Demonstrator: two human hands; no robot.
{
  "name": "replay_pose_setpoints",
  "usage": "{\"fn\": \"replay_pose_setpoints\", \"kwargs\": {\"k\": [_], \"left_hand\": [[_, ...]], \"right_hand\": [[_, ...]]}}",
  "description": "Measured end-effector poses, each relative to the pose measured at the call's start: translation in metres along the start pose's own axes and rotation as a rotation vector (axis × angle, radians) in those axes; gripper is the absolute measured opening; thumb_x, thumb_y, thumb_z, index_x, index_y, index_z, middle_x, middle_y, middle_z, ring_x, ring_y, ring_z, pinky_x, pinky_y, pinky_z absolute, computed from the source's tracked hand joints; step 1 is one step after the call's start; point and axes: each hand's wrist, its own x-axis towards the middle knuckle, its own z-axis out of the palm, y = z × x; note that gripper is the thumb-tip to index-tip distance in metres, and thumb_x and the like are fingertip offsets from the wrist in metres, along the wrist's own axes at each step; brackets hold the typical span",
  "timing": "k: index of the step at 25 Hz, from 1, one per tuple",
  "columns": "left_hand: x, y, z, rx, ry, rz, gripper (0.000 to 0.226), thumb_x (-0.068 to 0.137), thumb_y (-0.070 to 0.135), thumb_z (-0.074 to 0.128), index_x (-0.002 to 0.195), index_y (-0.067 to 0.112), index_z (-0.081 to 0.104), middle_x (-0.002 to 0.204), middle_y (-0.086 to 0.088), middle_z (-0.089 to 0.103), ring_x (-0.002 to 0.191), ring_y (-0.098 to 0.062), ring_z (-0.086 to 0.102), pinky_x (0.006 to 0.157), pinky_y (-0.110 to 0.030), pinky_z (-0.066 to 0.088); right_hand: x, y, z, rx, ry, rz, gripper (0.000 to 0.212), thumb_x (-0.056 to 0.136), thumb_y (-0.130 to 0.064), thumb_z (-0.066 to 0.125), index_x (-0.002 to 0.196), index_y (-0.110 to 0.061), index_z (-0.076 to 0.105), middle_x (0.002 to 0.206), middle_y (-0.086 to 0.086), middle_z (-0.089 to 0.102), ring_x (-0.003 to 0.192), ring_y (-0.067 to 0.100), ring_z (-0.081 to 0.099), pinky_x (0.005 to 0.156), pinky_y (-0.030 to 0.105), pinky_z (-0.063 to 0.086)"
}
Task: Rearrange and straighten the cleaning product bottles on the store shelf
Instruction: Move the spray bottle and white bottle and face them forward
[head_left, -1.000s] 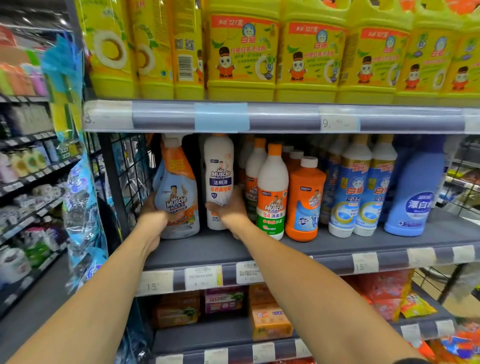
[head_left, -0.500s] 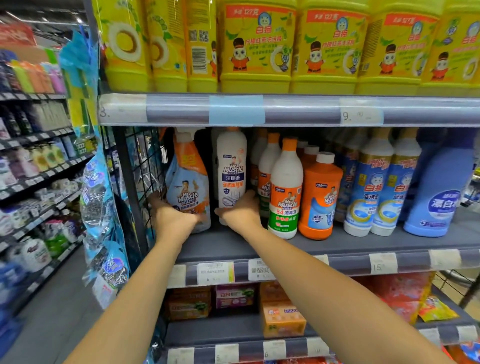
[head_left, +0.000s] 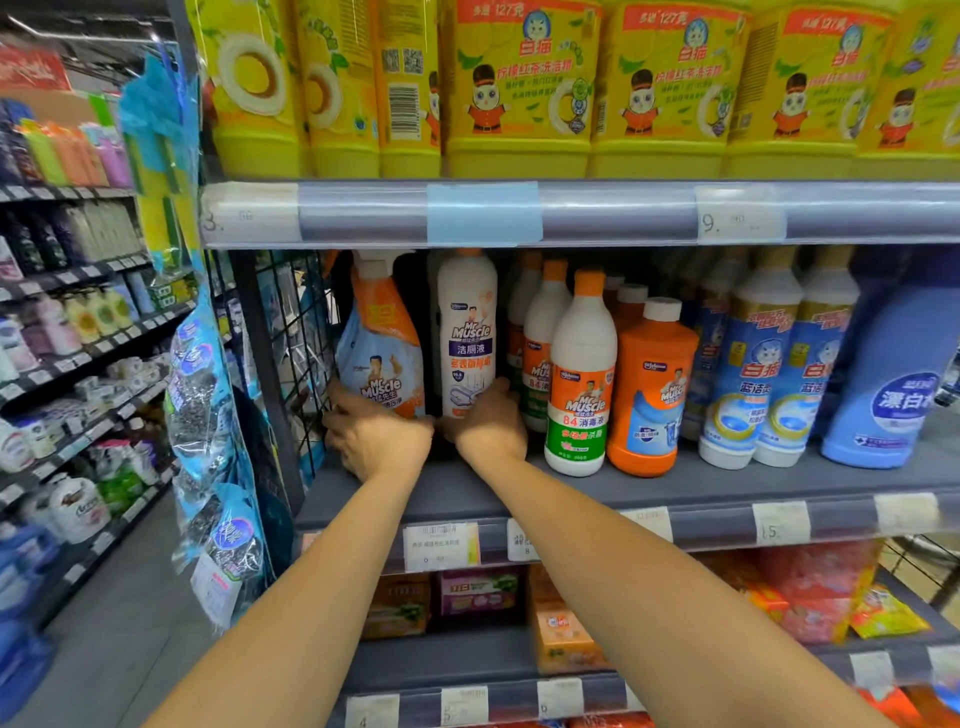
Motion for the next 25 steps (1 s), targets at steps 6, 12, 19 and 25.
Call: {"fn": "replay_pose_setpoints", "kwargs": {"k": [6,12,19,25], "left_hand": [[0.022,-0.007,0.006,-0.018,-0.025,0.020,0.113,0.048,0.030,0.088,0.138,0.017,0.022,0.134,-0.023,0.038,0.124,-0.046,0.041,0.094,-0.057,0.046],[0.029,-0.013,0.005,-0.015,-0.034,0.064,0.115,0.046,0.032,0.088,0.139,0.018,0.021,0.133,-0.021,0.040,0.122,-0.045,0.043,0.092,-0.057,0.049],[0.030,-0.018,0.006,0.023,-0.044,0.065,0.125,0.046,0.029,0.091,0.145,0.018,0.016,0.137,-0.023,0.036,0.125,-0.045,0.040,0.097,-0.052,0.046],[0.034,-0.023,0.007,0.030,-0.055,0.079,0.125,0.046,0.030,0.091,0.146,0.020,0.016,0.135,-0.022,0.037,0.123,-0.044,0.042,0.097,-0.052,0.047]], "right_hand": [[0.007,0.001,0.005,-0.032,-0.006,-0.019,0.087,0.065,-0.042,0.083,0.130,-0.008,0.035,0.129,0.016,0.051,0.116,0.034,0.056,0.083,0.040,0.051],[0.013,-0.001,0.009,-0.003,-0.004,-0.018,0.086,0.063,-0.040,0.085,0.126,-0.008,0.037,0.128,0.016,0.053,0.115,0.034,0.057,0.083,0.042,0.052],[0.012,0.002,0.010,0.045,0.025,-0.013,0.084,0.062,-0.036,0.086,0.124,-0.007,0.037,0.126,0.017,0.053,0.113,0.035,0.058,0.079,0.039,0.051],[0.012,0.003,0.008,0.055,0.035,-0.007,0.079,0.062,-0.035,0.086,0.121,-0.007,0.043,0.125,0.014,0.058,0.112,0.033,0.060,0.078,0.037,0.052]]}}
